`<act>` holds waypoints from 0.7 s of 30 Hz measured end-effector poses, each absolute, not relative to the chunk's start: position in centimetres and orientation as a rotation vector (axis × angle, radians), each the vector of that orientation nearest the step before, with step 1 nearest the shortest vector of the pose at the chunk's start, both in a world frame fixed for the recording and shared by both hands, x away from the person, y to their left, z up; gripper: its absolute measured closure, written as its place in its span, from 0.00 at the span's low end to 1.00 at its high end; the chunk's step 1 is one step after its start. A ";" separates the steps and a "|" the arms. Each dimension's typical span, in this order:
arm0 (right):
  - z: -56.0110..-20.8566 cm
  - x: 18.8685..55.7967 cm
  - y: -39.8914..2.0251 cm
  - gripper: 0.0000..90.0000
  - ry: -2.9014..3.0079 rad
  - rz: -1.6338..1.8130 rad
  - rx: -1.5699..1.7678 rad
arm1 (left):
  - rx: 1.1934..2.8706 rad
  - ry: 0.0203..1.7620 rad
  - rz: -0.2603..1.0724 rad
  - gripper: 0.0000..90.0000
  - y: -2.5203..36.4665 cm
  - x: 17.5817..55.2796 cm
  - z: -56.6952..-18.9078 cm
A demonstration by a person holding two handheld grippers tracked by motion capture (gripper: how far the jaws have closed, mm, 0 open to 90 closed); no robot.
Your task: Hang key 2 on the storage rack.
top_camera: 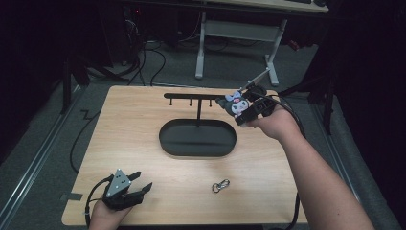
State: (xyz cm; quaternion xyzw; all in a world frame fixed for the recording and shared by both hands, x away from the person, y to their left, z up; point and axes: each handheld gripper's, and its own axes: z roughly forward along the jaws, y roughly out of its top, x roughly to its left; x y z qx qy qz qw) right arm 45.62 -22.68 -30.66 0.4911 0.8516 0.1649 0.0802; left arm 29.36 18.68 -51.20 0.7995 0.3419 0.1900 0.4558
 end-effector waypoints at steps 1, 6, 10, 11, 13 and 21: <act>-30.6 45.7 -22.7 0.56 2.549 0.489 1.464 | 1.972 0.843 0.468 0.45 18.7 29.4 -51.2; -30.3 45.9 -22.6 0.56 2.540 0.491 1.467 | 1.972 0.844 0.471 0.45 18.6 29.4 -51.3; -30.2 46.1 -22.9 0.56 2.502 0.500 1.473 | 1.975 0.844 0.470 0.45 18.6 29.4 -51.3; -30.3 46.1 -23.1 0.56 2.497 0.497 1.470 | 1.976 0.844 0.470 0.45 18.6 29.4 -51.3; -30.6 46.1 -23.7 0.56 2.481 0.496 1.496 | 1.973 0.846 0.471 0.45 18.7 29.4 -51.3; -33.5 45.0 -26.2 0.55 2.487 0.494 1.569 | 1.987 0.839 0.466 0.45 18.5 29.4 -51.4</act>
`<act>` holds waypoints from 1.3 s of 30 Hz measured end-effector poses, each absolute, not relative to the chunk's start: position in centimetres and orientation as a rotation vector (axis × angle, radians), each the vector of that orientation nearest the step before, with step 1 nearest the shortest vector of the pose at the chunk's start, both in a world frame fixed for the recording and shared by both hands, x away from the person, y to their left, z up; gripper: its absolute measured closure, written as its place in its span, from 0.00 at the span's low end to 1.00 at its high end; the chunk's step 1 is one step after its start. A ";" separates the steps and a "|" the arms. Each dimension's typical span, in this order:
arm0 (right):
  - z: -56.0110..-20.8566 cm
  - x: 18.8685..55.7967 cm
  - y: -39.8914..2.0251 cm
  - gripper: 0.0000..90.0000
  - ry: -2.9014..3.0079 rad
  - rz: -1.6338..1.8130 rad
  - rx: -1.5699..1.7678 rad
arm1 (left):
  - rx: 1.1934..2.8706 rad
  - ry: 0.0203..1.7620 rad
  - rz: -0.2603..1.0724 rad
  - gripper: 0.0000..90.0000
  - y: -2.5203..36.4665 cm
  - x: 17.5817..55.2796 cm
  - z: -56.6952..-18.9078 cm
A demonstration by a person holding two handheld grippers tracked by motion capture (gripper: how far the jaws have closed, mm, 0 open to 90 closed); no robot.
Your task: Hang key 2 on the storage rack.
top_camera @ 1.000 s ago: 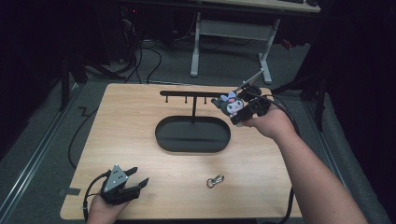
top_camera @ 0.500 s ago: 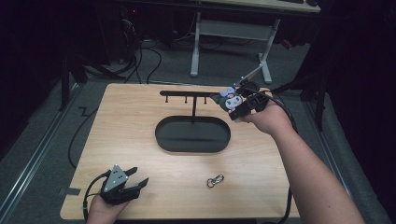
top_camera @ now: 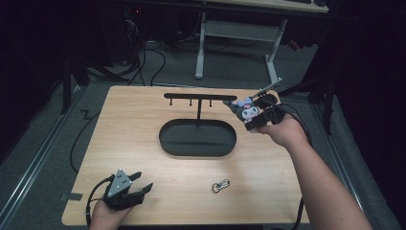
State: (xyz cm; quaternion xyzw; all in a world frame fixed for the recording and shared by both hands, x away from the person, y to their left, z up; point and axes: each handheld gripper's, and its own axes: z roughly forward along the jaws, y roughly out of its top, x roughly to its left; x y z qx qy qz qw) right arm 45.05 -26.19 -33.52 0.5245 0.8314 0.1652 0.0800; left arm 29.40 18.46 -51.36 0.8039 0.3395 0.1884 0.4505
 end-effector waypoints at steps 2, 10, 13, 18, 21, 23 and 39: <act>-34.4 44.9 -26.3 0.55 2.499 0.483 1.559 | 1.985 0.839 0.466 0.45 18.4 29.4 -51.4; -37.8 45.4 -25.0 0.55 2.539 0.447 1.511 | 1.990 0.843 0.463 0.45 18.4 29.4 -51.5; -38.9 45.8 -24.2 0.55 2.521 0.453 1.515 | 1.988 0.846 0.464 0.45 18.5 29.4 -51.5; -40.2 46.5 -23.6 0.54 2.493 0.481 1.526 | 1.987 0.847 0.462 0.45 18.6 29.5 -51.5; -40.8 46.9 -23.3 0.54 2.477 0.508 1.550 | 1.987 0.846 0.462 0.45 18.6 29.5 -51.5; -41.0 47.1 -23.2 0.53 2.471 0.510 1.553 | 1.988 0.847 0.462 0.45 18.6 29.5 -51.5; -41.1 46.0 -24.1 0.40 2.415 0.584 1.586 | 1.991 0.846 0.458 0.45 18.5 29.6 -51.5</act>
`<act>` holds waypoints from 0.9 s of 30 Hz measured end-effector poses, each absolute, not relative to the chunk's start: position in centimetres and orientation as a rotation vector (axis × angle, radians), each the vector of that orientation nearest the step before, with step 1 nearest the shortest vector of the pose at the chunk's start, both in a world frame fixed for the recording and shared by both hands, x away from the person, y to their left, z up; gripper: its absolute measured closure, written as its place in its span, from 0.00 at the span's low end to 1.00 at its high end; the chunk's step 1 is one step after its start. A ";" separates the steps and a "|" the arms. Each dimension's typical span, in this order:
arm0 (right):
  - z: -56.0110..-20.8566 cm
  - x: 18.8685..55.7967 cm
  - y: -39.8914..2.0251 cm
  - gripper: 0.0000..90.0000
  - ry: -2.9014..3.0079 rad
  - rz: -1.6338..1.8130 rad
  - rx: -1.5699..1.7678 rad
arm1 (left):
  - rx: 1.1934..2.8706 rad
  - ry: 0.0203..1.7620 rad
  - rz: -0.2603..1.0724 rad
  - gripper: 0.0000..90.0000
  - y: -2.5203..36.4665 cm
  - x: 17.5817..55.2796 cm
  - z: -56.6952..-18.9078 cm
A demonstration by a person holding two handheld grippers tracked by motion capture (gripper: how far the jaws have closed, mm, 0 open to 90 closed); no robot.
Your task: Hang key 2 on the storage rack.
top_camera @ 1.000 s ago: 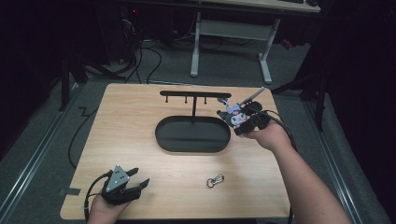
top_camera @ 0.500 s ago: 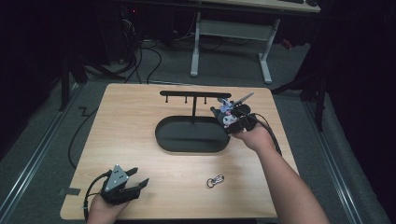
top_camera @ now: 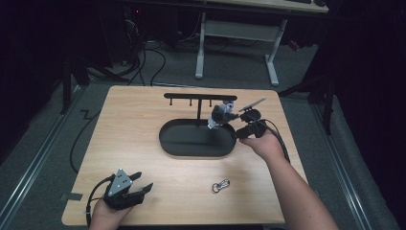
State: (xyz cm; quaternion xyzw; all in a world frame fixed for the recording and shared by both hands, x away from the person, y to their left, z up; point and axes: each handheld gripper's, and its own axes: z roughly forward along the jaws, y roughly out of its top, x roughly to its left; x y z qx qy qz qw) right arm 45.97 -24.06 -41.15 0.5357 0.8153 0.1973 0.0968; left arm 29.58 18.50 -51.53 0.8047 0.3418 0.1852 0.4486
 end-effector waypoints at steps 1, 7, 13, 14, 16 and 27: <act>-41.0 45.6 -24.1 0.40 2.411 0.593 1.583 | 1.991 0.844 0.459 0.45 18.5 29.6 -51.5; -41.0 43.1 -24.6 0.42 2.410 0.660 1.536 | 2.000 0.841 0.459 0.45 18.3 29.5 -51.5; -42.1 40.2 -25.4 0.44 2.416 0.688 1.484 | 2.007 0.842 0.459 0.45 18.1 29.5 -51.6; -42.3 39.7 -25.5 0.44 2.409 0.700 1.477 | 2.005 0.843 0.460 0.45 18.1 29.5 -51.6; -42.8 39.0 -25.9 0.45 2.400 0.720 1.463 | 2.004 0.846 0.459 0.45 18.1 29.5 -51.7; -47.1 33.8 -27.1 0.53 2.289 0.983 1.404 | 2.026 0.824 0.453 0.45 17.4 29.3 -51.8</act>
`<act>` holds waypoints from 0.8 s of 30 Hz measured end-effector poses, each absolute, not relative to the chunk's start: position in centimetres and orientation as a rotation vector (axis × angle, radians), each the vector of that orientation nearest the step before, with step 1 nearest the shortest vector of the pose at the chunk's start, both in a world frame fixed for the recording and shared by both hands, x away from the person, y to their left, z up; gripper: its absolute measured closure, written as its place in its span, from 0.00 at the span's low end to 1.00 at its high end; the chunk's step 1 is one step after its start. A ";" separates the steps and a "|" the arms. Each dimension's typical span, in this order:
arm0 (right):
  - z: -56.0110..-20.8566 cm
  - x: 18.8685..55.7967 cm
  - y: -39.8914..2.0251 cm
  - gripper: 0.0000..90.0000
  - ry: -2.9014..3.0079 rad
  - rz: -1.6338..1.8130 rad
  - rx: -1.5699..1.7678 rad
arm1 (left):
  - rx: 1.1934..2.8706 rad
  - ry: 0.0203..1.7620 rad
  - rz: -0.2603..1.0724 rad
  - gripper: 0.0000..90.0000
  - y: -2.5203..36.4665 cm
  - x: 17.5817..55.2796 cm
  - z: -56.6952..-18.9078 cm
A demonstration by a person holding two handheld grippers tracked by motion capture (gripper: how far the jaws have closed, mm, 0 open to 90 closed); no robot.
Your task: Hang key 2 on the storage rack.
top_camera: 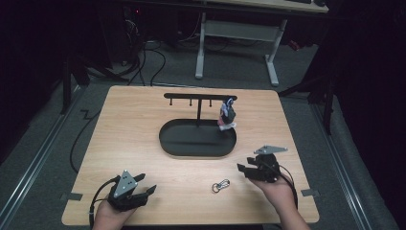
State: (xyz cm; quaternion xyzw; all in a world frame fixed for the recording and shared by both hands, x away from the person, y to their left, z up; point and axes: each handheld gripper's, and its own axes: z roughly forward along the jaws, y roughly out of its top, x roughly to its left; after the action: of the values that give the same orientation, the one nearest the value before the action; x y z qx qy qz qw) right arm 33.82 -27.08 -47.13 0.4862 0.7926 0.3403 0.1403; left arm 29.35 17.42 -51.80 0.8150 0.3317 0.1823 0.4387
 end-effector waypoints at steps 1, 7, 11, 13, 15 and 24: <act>-48.0 33.1 -27.1 0.53 2.275 1.014 1.396 | 2.025 0.823 0.452 0.45 17.4 29.3 -51.8; -51.1 29.8 -27.5 0.54 2.152 1.109 1.445 | 2.023 0.819 0.447 0.45 17.3 29.4 -51.7; -51.0 29.4 -28.1 0.56 2.135 1.059 1.440 | 2.026 0.823 0.445 0.45 17.3 29.5 -51.8; -51.0 29.5 -28.4 0.57 2.133 1.088 1.462 | 2.022 0.835 0.443 0.45 17.3 29.5 -51.9; -50.9 29.4 -28.1 0.62 2.148 1.094 1.441 | 2.025 0.838 0.446 0.45 17.3 29.5 -52.0; -51.5 28.8 -23.8 1.00 2.384 1.094 1.282 | 2.029 0.833 0.444 0.45 17.3 29.5 -52.1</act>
State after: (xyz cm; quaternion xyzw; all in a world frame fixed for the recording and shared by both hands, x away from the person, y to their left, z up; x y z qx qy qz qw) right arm 28.81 -23.77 -51.48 0.4363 0.8115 0.3724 0.1111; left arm 29.49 17.30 -52.05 0.8156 0.3350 0.1786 0.4366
